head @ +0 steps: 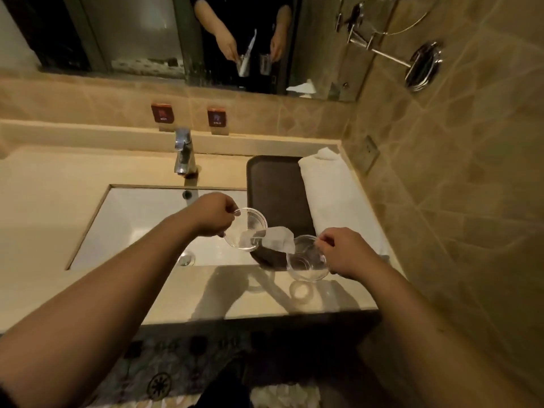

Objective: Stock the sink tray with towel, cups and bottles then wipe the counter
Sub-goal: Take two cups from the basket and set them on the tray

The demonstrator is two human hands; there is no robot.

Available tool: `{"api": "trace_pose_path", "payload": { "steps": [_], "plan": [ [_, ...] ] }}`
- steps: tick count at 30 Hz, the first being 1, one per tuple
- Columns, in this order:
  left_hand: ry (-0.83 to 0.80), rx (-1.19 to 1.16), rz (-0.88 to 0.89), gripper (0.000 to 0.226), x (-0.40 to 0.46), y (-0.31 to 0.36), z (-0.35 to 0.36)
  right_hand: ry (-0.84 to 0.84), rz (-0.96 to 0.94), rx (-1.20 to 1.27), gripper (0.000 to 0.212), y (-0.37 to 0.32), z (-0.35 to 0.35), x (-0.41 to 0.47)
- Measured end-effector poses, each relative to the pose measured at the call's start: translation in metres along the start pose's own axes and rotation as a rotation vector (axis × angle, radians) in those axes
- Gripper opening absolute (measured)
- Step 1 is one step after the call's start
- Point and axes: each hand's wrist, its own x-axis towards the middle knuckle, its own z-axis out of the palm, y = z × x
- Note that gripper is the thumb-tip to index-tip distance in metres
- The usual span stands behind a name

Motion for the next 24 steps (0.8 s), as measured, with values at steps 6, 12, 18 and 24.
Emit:
{"api": "trace_pose_path", "payload": {
  "steps": [6, 12, 18, 24],
  "plan": [
    [-0.001, -0.022, 0.03, 0.037, 0.146, -0.005, -0.032, -0.018, 0.082, -0.006, 0.016, -0.019, 0.007, 0.09],
    [-0.057, -0.081, 0.001, 0.034, 0.258, -0.003, -0.038, -0.026, 0.112, 0.013, 0.017, -0.031, 0.018, 0.18],
    [-0.086, -0.1, 0.003, 0.024, 0.321, -0.001, -0.021, -0.027, 0.12, 0.086, 0.019, -0.035, 0.03, 0.246],
    [-0.115, -0.136, -0.018, 0.024, 0.357, 0.0, -0.008, -0.016, 0.203, 0.263, 0.024, -0.03, 0.037, 0.295]
  ]
}}
